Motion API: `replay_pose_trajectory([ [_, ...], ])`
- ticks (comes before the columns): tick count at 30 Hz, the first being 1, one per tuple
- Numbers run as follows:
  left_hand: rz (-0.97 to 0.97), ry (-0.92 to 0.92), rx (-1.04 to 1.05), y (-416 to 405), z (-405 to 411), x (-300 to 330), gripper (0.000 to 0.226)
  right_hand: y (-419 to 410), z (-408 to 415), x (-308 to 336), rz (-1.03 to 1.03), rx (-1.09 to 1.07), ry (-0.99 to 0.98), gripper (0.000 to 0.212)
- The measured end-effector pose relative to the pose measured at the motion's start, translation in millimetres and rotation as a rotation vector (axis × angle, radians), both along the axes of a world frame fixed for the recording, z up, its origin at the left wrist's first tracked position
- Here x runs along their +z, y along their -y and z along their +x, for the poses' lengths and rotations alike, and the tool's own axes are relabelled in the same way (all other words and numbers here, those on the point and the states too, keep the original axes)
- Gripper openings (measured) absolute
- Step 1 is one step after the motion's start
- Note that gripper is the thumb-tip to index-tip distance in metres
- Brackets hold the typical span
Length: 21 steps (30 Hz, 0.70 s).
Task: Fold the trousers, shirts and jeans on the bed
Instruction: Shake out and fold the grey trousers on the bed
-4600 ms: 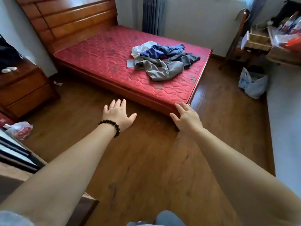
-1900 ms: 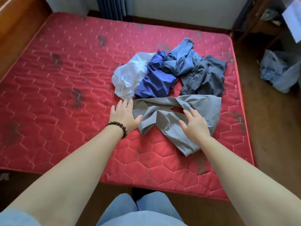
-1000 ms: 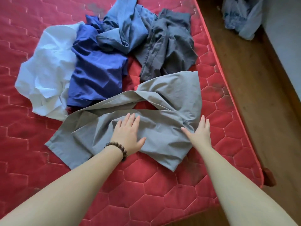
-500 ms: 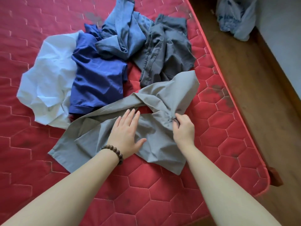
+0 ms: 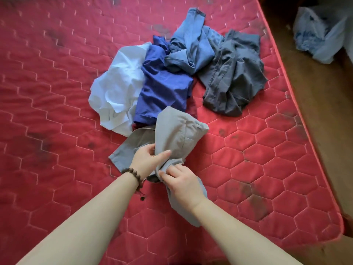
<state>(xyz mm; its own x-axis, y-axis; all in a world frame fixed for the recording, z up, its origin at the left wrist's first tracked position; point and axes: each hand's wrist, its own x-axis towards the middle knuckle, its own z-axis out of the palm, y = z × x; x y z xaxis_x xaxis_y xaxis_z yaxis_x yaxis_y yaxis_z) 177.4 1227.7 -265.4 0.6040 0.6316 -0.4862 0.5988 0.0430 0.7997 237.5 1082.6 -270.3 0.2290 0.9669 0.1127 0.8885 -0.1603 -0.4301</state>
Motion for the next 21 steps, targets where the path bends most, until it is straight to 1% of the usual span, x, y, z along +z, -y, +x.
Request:
replay_pose_trajectory([
  [2,0.153,-0.170,-0.008,-4,-13,-7,0.011,-6,-20,-5,0.050,0.045,0.006,0.014],
  [3,0.191,-0.213,0.009,-6,-22,-11,0.013,-8,-28,-6,0.054,0.055,0.002,0.013],
  [5,0.214,-0.204,0.065,-13,-47,-16,0.017,-13,-41,-8,0.042,0.111,-0.044,0.012],
  [8,0.275,-0.228,0.178,-28,-87,-19,0.016,-13,-46,-11,-0.015,0.213,-0.157,0.025],
  [10,0.320,-0.309,0.261,-39,-117,-23,0.007,-17,-40,-13,-0.048,0.216,-0.155,0.033],
  [11,0.329,-0.353,0.296,-45,-130,-27,0.009,-20,-35,-16,-0.066,0.198,-0.146,0.035],
  [12,0.321,-0.387,0.324,-49,-140,-31,0.020,-23,-28,-18,-0.089,0.177,-0.136,0.037],
  [13,0.307,-0.406,0.334,-51,-149,-35,0.036,-28,-22,-22,-0.118,0.148,-0.128,0.040],
  [15,0.315,-0.401,0.253,-53,-155,-41,0.065,-42,-11,-33,-0.238,0.052,-0.129,0.049],
  [16,0.333,-0.384,0.176,-52,-154,-45,0.075,-49,-8,-41,-0.321,0.006,-0.131,0.055],
  [18,0.384,-0.351,-0.018,-50,-146,-55,0.086,-65,-6,-60,-0.435,-0.076,-0.165,0.066],
  [21,0.433,-0.367,-0.310,-43,-125,-75,0.096,-90,-13,-86,-0.507,-0.174,-0.300,0.079],
])
